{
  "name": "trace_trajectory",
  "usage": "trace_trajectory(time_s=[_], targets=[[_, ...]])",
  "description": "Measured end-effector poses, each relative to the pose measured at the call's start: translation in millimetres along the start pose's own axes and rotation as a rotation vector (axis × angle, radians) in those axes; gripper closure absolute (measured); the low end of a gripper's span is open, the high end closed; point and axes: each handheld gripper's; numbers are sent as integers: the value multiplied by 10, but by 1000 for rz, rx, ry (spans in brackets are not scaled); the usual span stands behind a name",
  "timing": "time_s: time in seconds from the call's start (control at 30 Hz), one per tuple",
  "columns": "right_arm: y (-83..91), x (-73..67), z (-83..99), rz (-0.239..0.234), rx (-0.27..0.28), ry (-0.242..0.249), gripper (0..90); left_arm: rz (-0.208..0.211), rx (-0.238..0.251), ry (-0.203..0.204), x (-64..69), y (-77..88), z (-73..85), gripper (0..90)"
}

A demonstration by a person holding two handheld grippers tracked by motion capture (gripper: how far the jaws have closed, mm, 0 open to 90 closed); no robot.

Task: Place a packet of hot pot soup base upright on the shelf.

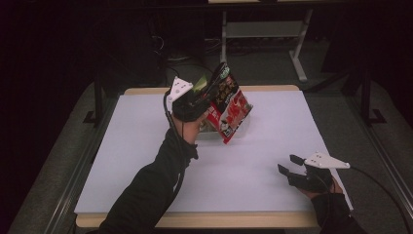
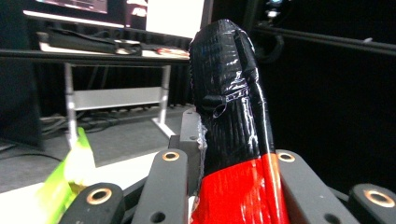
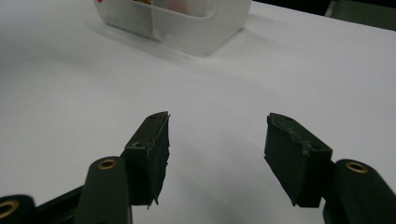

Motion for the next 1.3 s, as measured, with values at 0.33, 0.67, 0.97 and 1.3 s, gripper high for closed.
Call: trace_trajectory(time_s=[0.33,0.67,0.97,1.3], targets=[[13,6,18,-7,-6,0,394,-98,-14,-19,-16,-349,95,755],[31,6,0,-17,8,-1,393,-168,-20,-70,-6,-610,178,752],[36,13,6,-19,9,-5,392,-206,-26,-155,23,-695,214,752],[15,-7,14,-21,-6,6,392,-194,-27,-172,31,-506,187,752]])
Point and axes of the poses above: each handheld gripper's, and its own axes: y roughly backward along the jaws, z roughly out of its underside, x roughly to its right, and after that the axes turned 5 degrees about x, right-handed
